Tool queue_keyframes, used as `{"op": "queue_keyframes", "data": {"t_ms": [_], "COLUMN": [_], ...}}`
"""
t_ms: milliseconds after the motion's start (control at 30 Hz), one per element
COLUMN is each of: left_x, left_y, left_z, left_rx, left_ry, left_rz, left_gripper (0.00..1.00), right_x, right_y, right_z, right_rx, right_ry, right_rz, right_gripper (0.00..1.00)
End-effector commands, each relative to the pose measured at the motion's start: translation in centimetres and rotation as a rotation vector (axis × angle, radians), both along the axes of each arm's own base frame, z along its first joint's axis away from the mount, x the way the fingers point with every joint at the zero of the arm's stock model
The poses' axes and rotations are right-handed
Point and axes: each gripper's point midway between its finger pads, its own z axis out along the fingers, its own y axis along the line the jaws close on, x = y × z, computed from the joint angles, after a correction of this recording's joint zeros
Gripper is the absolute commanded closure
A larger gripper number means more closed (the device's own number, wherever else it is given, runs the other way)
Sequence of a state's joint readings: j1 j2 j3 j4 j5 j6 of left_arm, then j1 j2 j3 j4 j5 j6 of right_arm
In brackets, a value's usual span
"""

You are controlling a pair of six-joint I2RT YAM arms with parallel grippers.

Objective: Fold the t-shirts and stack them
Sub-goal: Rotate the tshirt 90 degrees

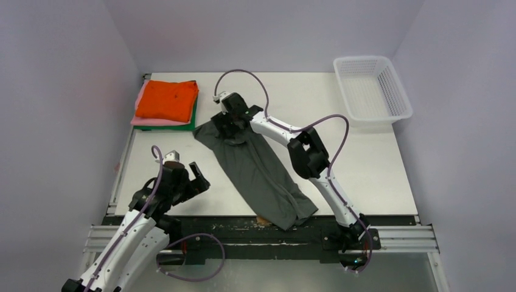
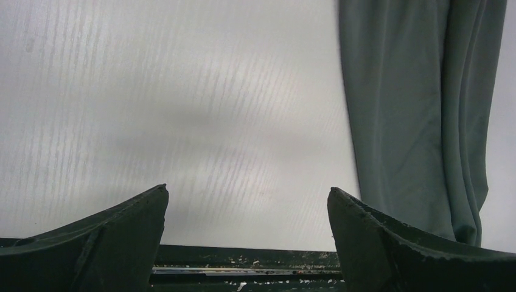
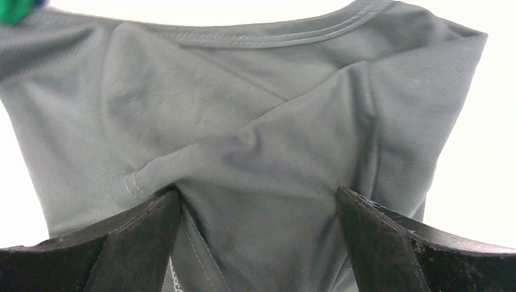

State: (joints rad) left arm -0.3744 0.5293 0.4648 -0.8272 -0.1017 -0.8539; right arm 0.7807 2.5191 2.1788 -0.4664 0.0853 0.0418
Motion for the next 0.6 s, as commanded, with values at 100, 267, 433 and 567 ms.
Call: {"op": "queue_keyframes", "data": {"t_ms": [100, 267, 433, 567], "left_x": [2.7, 4.4, 6.4, 7.7], "left_y": [-1.1, -1.9, -3.3, -5.7], "left_z": [2.2, 2.5, 2.7, 2.9], "left_rx": [-0.012, -0.005, -0.015, -0.085], "left_ry": [-0.071, -0.078, -0.074, -0.069], "left_rz": [-0.025, -0.048, -0.088, -0.164], "left_gripper": [0.00, 0.00, 0.00, 0.00], "right_x": [6.7, 10.0, 12.9, 14.0], "right_y": [-13.9, -19.6, -23.9, -22.3], "right_z": [-4.9, -5.4, -5.0, -2.0], "right_rx": [0.029, 0.064, 0.114, 0.172], "right_ry": [0.208, 0.214, 0.193, 0.144], "right_rz": [-0.507, -0.714, -0.873, -0.760], "right_gripper": [0.06, 0.06, 0.06, 0.06]}}
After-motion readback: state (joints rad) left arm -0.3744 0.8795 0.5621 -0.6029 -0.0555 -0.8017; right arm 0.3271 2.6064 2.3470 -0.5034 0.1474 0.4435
